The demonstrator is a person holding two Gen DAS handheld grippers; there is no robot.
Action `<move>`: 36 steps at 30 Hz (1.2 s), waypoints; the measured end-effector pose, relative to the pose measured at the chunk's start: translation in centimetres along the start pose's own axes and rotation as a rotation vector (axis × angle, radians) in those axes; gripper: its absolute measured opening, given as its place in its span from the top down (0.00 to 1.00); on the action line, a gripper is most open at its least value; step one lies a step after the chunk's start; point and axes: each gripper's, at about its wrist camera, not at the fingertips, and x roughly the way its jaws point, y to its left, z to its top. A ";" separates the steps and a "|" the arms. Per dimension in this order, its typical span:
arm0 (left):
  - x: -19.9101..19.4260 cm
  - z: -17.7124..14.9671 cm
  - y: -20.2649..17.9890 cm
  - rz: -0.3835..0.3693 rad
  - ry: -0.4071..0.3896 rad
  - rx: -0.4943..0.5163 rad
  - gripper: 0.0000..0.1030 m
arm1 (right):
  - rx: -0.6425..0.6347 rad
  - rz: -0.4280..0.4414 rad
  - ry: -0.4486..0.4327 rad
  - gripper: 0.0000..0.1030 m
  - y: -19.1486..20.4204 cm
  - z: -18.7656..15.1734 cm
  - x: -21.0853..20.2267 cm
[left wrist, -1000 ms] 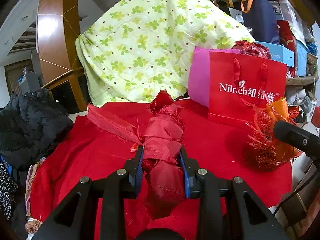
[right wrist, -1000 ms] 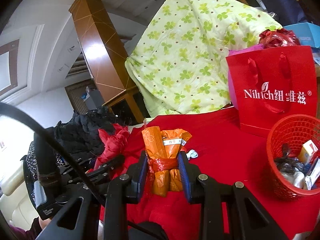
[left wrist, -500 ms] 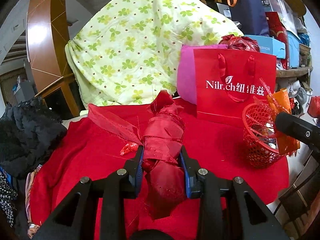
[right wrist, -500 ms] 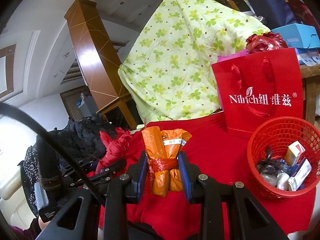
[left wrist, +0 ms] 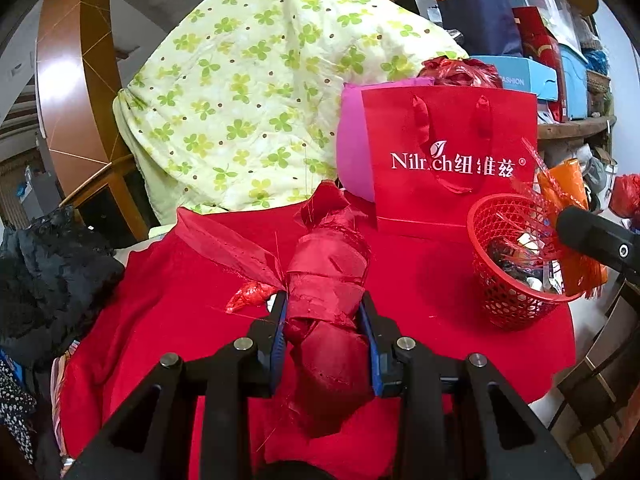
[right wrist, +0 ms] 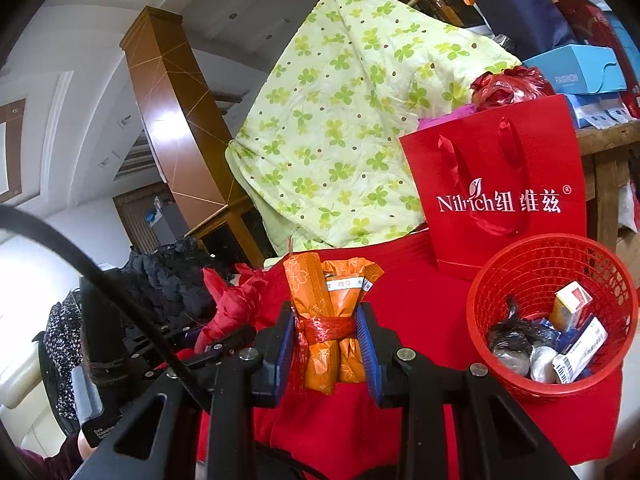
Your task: Collect trash
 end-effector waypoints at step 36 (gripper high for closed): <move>0.4 1.3 -6.4 -0.074 0.013 0.114 0.66 | 0.085 -0.079 -0.061 0.69 -5.0 0.5 -4.3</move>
